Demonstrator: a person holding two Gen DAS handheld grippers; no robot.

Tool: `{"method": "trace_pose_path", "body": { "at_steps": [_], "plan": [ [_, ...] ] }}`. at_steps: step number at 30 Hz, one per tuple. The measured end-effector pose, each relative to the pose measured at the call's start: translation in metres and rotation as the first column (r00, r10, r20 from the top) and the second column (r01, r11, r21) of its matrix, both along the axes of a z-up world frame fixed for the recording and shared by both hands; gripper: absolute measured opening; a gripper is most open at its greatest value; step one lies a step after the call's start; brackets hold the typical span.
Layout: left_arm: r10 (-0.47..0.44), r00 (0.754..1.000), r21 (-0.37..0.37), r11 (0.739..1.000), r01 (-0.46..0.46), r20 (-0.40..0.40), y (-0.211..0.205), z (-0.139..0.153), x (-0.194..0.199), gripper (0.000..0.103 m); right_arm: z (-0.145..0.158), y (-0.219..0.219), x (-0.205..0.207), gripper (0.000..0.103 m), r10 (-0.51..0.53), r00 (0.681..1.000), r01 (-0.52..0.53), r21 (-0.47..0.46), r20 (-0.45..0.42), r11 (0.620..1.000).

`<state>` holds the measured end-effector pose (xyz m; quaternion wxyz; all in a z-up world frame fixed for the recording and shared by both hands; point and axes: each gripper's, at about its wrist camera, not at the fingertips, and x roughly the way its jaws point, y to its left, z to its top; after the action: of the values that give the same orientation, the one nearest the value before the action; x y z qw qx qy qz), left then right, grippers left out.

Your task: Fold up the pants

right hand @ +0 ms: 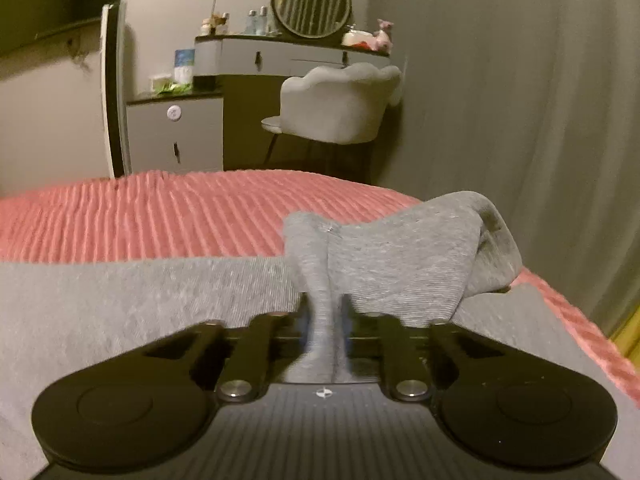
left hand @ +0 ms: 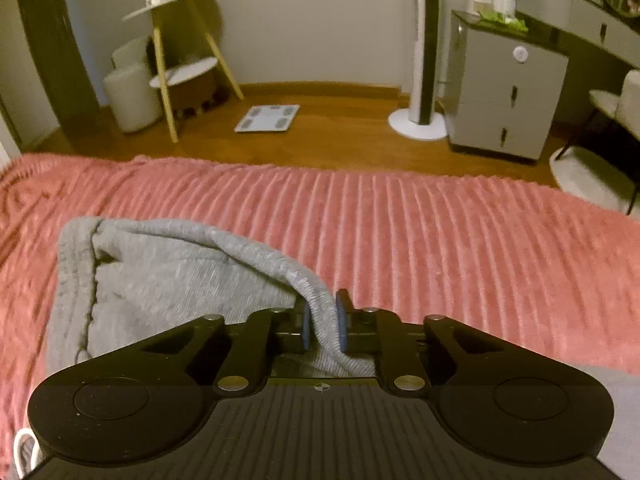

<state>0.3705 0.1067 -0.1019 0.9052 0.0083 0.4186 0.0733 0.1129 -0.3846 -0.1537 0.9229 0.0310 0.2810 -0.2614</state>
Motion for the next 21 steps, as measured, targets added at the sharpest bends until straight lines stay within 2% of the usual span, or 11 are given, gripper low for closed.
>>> {"method": "trace_pose_path", "body": {
  "at_steps": [3,7,11,14,17,19,21],
  "plan": [
    [-0.031,0.999,-0.016,0.999,0.032,0.023,0.006,0.016,-0.015,0.013,0.015,-0.007,-0.011,0.006,-0.027,0.998,0.024,0.049,0.049,0.999],
    [-0.032,0.998,-0.086,0.996,0.037,0.058,0.02,0.048,-0.045,0.012,0.05,-0.026,-0.047,0.006,-0.099,0.981,0.07,0.171,0.169,0.983],
    [-0.069,0.986,-0.141,0.986,0.091,0.15,0.034,0.084,-0.107,0.012,0.085,-0.057,-0.1,0.005,-0.184,0.943,0.092,0.313,0.279,0.945],
    [-0.08,0.976,-0.161,0.98,0.114,0.204,0.045,0.099,-0.169,0.012,0.1,-0.078,-0.144,0.005,-0.247,0.909,0.1,0.4,0.336,0.911],
    [-0.083,0.978,-0.177,0.977,0.117,0.19,0.055,0.088,-0.233,0.013,0.097,-0.085,-0.186,0.005,-0.299,0.907,0.174,0.382,0.297,0.908],
    [-0.108,0.986,-0.173,0.976,0.129,0.125,0.061,0.063,-0.26,0.015,0.08,-0.091,-0.199,0.005,-0.323,0.925,0.238,0.356,0.2,0.903],
    [-0.106,0.994,-0.199,0.974,0.11,0.035,0.069,0.031,-0.274,0.018,0.054,-0.103,-0.202,0.006,-0.349,0.933,0.287,0.402,0.089,0.869]
  ]
}}
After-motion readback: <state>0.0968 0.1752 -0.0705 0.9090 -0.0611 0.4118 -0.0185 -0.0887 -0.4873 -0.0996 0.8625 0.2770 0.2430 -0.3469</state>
